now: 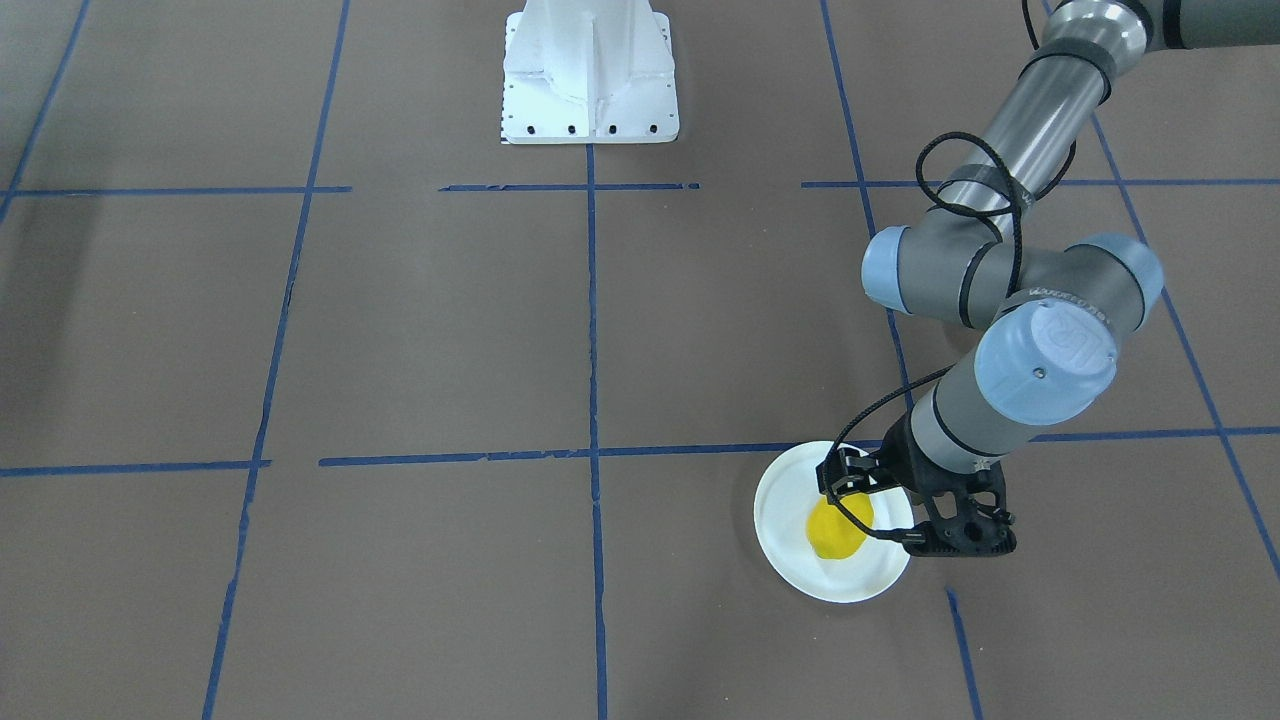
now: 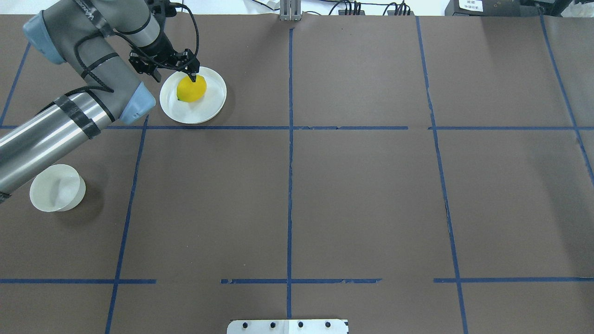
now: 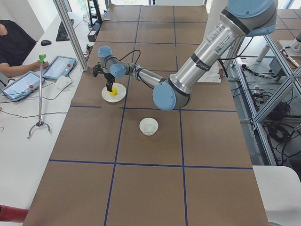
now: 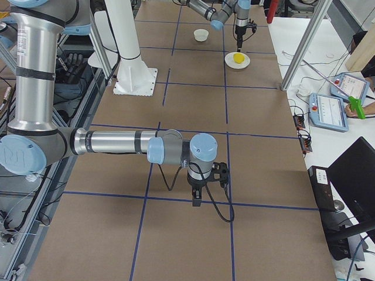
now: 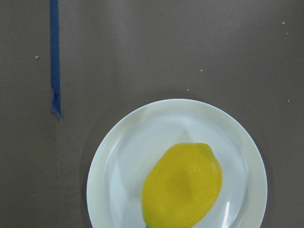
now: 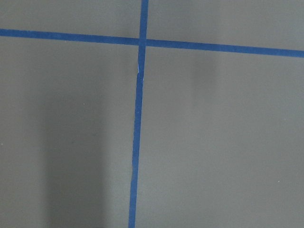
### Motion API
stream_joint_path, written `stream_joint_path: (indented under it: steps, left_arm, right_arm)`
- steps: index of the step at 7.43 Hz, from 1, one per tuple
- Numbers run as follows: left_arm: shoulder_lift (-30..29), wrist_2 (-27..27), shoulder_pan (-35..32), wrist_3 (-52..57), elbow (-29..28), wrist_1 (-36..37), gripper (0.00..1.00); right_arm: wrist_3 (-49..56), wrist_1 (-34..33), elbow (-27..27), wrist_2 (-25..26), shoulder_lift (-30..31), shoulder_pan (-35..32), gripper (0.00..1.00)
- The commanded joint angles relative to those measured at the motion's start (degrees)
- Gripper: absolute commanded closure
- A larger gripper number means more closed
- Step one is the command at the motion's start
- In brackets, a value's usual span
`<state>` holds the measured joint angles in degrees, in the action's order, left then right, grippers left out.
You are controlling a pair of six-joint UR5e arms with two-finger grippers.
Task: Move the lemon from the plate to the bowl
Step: 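Lower the left gripper and close it around the lemon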
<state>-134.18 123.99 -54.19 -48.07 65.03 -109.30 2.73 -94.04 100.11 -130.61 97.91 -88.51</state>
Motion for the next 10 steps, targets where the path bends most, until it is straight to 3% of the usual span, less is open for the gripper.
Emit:
stream_joint_path:
  steps: [1,4,8,9,10]
  left_arm:
    - [-1.9,-3.5,2.0,-1.7,-3.7,-2.2,0.00]
    - [-2.0,-3.7,2.8,-1.9,-8.1,-7.9,0.00]
    - [-2.0,-3.7,3.6,-2.4,-9.0,-8.9,0.00]
    - [-2.0,-4.6,3.7,-2.4,-9.0,-9.1,0.07]
    - [-1.9,-4.8,3.6,-2.3,-9.0,-9.5,0.54]
  right_arm:
    - [0.0,0.0,0.0,0.0,0.0,0.0,0.00]
    - [0.0,0.0,0.0,0.0,0.0,0.0,0.00]
    - [0.0,0.0,0.0,0.0,0.0,0.0,0.00]
    - [0.0,0.0,0.0,0.0,0.0,0.0,0.00]
    - [0.0,0.0,0.0,0.0,0.0,0.0,0.00]
